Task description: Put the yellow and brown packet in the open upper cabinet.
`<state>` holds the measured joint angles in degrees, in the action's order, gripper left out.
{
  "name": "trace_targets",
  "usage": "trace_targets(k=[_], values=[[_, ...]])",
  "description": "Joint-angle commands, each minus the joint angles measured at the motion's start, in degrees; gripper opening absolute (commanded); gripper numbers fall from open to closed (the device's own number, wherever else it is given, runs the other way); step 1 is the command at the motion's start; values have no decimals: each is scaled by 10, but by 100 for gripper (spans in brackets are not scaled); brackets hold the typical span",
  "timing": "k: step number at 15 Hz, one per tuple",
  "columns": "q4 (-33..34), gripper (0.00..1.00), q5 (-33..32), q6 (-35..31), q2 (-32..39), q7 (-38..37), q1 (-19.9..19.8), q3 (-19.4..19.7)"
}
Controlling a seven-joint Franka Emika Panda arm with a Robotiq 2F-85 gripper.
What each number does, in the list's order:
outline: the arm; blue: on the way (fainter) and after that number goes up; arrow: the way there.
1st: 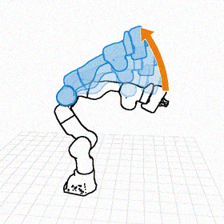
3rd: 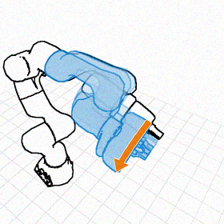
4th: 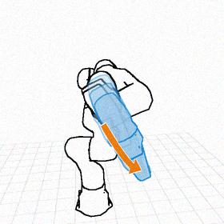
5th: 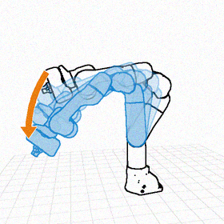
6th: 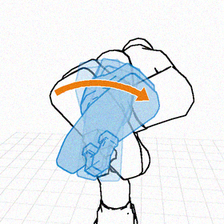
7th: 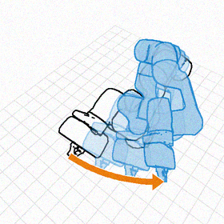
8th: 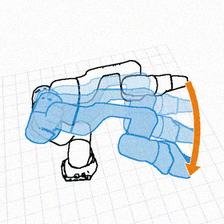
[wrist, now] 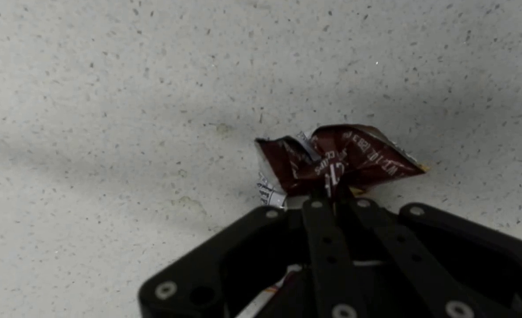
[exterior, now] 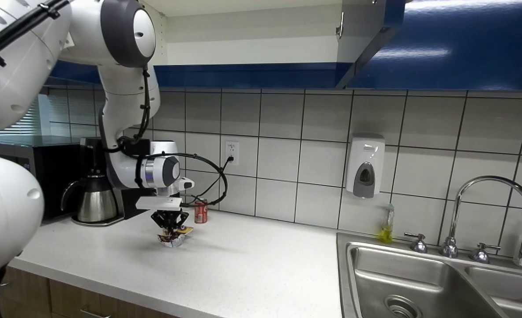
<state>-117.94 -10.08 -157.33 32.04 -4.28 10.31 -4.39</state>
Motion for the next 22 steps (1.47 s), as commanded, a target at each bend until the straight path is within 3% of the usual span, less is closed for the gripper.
trace_targets(k=[1,9,22], values=[[9,0,15,23,2,18,-4,-1],[8,0,14,33,-10,14,-3,4],[-7,0,3,78,-97,-3,3,16]])
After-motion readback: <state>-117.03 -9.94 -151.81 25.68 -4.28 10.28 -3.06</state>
